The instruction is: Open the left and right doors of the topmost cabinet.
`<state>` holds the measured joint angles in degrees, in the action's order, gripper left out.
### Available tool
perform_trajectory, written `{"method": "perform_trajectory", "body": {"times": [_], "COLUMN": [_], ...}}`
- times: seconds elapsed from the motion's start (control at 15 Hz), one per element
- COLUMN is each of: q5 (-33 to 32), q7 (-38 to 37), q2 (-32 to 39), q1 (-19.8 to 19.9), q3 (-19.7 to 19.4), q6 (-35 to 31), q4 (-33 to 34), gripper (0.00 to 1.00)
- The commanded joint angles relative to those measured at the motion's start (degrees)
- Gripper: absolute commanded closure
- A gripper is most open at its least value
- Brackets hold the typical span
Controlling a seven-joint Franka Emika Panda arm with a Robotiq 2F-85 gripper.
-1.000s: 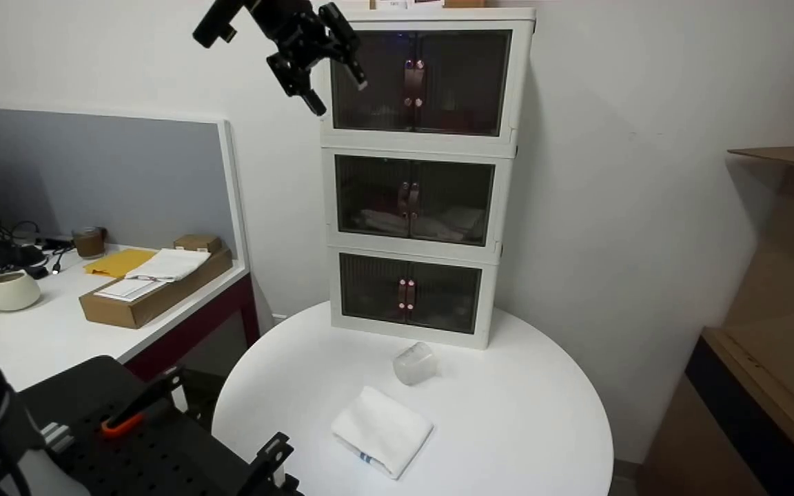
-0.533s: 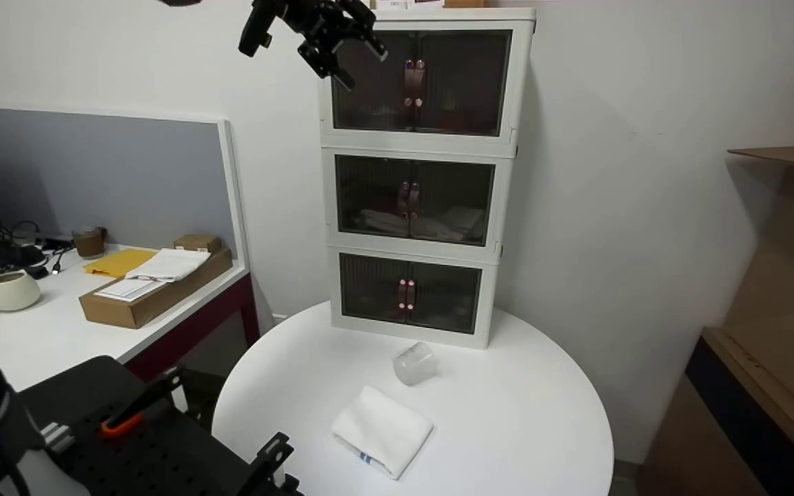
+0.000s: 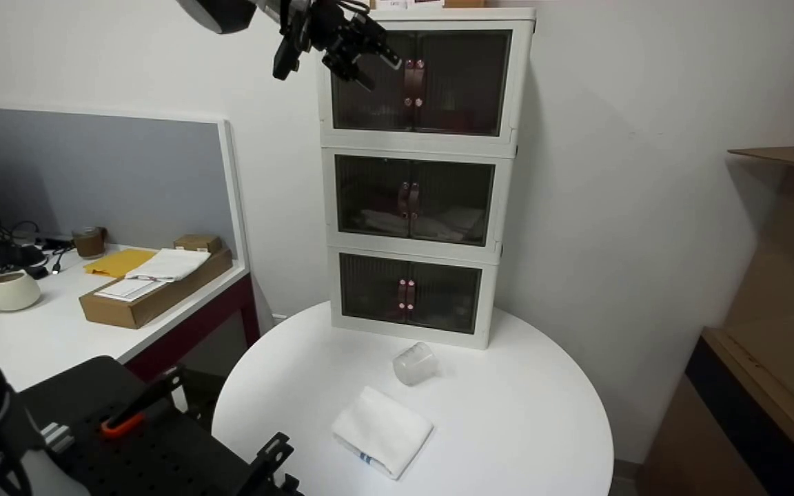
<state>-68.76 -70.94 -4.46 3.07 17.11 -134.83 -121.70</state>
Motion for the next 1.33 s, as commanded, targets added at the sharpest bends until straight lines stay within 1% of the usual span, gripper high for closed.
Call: {"method": "perform_trajectory", "body": {"times": [0.0,0.27,0.6,0.87,1.27], "q5": [-7.6,-16.6,-23.9,-27.8,-30.0], "q7": [-5.8,-10.9,-15.9,-19.2,-20.3], "q2": [5.5,9.4,13.4,16.4,19.5], "q1": [-4.1,-6.7,-8.6,-9.2,-9.2], "q3": [-3.9,-6.1,-7.2,-7.8,-8.3], "q6": [0.0,-0.1,0.5,1.5,2.1], "q4": [5.8,9.5,12.6,15.3,18.9], "gripper": [0.00,0.00,0.00,0.00,0.00]}}
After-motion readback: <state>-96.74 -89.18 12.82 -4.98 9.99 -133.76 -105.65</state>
